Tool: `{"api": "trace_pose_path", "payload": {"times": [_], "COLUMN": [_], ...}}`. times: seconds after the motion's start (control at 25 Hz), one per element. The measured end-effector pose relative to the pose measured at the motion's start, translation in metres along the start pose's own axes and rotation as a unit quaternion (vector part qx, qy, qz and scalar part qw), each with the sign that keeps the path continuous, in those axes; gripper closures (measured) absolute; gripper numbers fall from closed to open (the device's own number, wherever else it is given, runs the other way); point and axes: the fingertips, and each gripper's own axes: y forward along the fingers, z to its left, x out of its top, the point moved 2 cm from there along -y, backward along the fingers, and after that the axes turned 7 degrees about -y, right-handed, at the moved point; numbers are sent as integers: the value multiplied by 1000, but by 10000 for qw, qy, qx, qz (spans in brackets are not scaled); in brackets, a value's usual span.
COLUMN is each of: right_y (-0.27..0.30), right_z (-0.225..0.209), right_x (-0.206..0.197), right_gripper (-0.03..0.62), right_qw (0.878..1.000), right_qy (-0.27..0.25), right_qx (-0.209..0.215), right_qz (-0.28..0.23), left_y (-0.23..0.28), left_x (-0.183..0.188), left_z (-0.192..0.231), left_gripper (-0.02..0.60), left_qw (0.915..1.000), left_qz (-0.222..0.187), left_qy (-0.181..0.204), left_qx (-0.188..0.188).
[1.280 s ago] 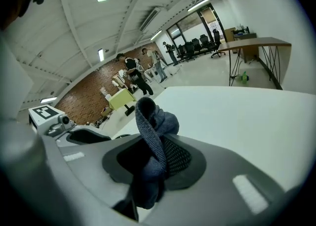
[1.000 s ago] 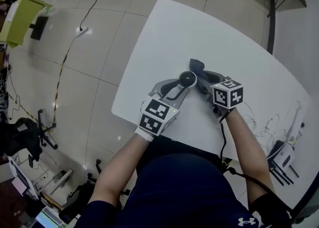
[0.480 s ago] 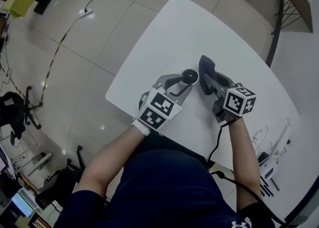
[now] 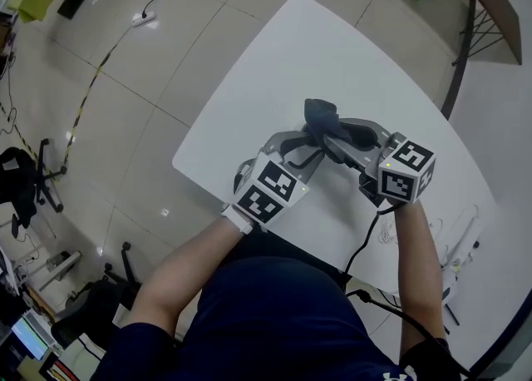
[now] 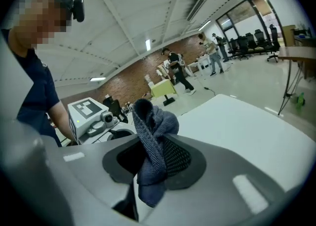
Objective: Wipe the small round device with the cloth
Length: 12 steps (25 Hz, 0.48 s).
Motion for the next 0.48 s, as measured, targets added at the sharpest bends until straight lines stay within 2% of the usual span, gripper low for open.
{"api": "trace_pose_path", "payload": {"times": [0.12, 0.28, 0.48], "right_y": [5, 6, 11], "right_z": [-9, -21, -42], "right_x": [-5, -6, -10], "right_gripper": [499, 499, 499], "right_qw": [9993, 9988, 9990], "right_qy": [-152, -145, 306], "right_qx": [54, -3, -39], "right_qz": [336, 458, 322], "left_y": [4, 4, -1], "left_x": [2, 2, 2], "left_z": [-3, -4, 0], "left_gripper": [460, 460, 460], "left_qw": [10000, 10000, 9999], "left_qz": [-3, -50, -102], "left_qy": [27, 9, -83], "left_qx": [34, 10, 18]}}
